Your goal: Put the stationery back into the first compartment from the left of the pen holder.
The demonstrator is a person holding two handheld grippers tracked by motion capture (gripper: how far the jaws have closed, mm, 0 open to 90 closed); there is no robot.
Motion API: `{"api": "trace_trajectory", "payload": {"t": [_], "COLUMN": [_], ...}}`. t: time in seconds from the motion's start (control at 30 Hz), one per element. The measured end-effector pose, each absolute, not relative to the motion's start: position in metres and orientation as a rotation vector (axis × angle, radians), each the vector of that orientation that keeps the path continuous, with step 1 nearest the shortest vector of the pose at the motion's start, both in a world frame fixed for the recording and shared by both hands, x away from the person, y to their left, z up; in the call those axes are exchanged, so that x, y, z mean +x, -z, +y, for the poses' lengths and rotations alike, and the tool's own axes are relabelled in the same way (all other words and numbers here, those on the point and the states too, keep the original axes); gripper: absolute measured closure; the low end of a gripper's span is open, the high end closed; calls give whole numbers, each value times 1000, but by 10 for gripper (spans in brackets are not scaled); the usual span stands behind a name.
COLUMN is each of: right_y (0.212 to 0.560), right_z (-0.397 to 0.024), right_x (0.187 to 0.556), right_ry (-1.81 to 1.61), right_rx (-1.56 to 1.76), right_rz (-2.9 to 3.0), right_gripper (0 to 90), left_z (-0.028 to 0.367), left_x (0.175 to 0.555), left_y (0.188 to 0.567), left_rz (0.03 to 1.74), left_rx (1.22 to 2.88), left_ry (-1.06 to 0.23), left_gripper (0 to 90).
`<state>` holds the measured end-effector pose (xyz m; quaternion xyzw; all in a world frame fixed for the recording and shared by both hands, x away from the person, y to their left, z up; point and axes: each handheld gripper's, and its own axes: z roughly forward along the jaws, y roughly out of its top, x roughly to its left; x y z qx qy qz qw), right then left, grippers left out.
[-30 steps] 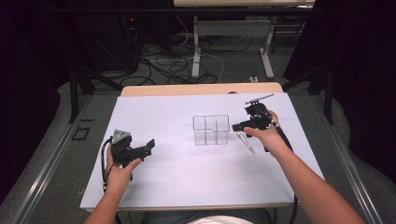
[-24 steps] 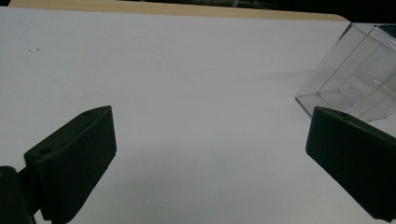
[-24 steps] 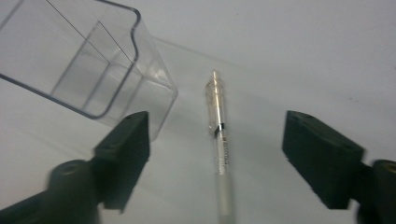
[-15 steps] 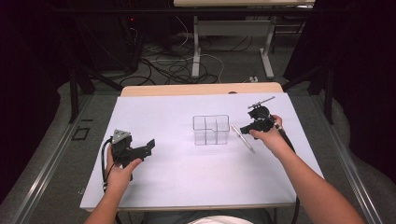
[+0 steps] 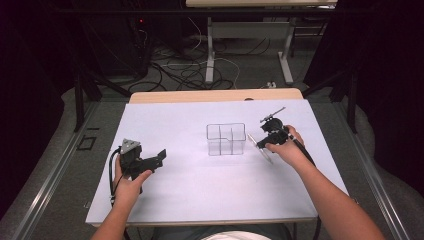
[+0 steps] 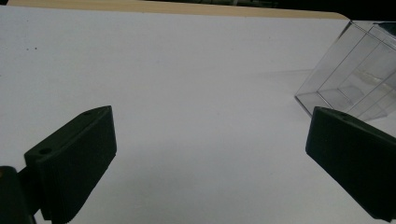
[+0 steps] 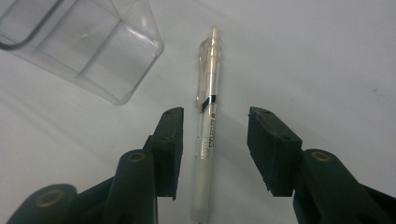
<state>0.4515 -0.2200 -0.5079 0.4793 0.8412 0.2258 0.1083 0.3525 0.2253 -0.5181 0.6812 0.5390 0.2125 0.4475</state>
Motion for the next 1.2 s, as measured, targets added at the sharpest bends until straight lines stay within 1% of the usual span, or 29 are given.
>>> {"api": "trace_trajectory", "payload": {"t": [0.2,0.27,0.3,0.33,0.43,0.8,1.0,1.1,1.2], "right_y": [512,515,515,516,520,527,530,529,529], "right_z": [-221,-222,-222,-222,-222,-221,-220,-219,-218], "right_x": [452,452,452,453,452,452,453,452,451], "right_ry": [-606,-603,-603,-582,-606,-516,-512,-505,-520], "right_rx": [1420,1444,1444,1453,1460,1484,1487,1514,1538], "right_rz": [2507,2514,2514,2528,2517,2583,2581,2582,2569], "right_gripper": [610,640,640,662,675,716,752,794,797], "left_z": [225,224,224,224,225,224,224,224,224], "left_x": [352,352,352,353,353,353,353,353,353], "left_y": [518,518,518,518,519,519,519,519,519], "left_rz": [1333,1334,1334,1334,1335,1334,1333,1333,1333], "left_rx": [1694,1690,1691,1690,1693,1695,1699,1698,1700], "left_ry": [-522,-523,-523,-524,-524,-524,-524,-525,-524], "left_gripper": [18,18,18,19,21,22,22,22,22]}}
